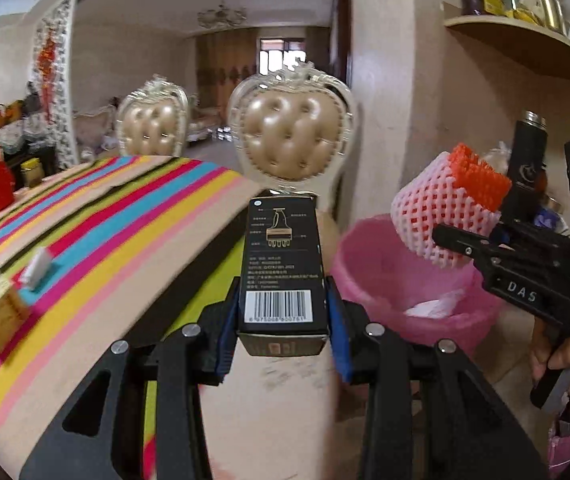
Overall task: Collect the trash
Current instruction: 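Carry the foam net and dark box to the pink wastebasket and release both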
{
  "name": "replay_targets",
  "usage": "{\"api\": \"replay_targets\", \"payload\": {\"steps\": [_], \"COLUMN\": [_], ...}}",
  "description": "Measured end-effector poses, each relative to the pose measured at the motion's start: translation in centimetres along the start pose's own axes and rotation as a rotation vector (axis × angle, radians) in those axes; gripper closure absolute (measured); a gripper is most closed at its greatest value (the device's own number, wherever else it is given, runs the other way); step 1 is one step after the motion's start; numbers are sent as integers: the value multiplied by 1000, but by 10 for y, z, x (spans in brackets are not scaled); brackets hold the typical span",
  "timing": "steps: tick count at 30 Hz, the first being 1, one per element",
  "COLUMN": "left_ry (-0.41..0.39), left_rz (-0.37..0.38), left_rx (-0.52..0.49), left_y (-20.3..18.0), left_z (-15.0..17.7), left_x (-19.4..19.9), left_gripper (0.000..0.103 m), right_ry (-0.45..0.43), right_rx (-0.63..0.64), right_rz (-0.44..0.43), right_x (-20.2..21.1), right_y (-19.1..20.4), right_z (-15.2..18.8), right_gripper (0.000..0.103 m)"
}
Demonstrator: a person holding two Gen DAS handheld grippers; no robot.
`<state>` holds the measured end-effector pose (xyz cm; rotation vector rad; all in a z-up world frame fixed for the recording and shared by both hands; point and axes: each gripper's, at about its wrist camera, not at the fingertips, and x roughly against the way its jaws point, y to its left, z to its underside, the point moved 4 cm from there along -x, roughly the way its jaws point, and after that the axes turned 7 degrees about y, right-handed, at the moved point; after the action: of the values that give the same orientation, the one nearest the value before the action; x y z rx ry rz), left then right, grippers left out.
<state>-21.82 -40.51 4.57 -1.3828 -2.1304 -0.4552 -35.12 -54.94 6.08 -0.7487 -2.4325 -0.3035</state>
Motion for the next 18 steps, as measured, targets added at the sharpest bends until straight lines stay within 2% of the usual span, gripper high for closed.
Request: {"api": "replay_targets", "payload": {"steps": [6, 10, 16, 18], "left_ry": [42, 61, 98, 104], "left_rz": [129, 175, 227, 240], "left_rx": [-30, -47, -24, -12], "left_y": [-45, -69, -84, -88], "left_z": [-17, -27, -33, -35], "left_x": [-36, -59, -91, -103], "left_gripper": [65, 65, 64, 60], "right_ry": [36, 45, 52, 56], "right_rx": [-47, -84, -107, -120], "right_rz": [59, 66, 72, 63], "right_x": [-9, -12, -21, -26], "right_y": [-37, -56, -70, -74], "right_z": [6, 9, 3, 1], "right_gripper": [62, 62, 59, 55]}}
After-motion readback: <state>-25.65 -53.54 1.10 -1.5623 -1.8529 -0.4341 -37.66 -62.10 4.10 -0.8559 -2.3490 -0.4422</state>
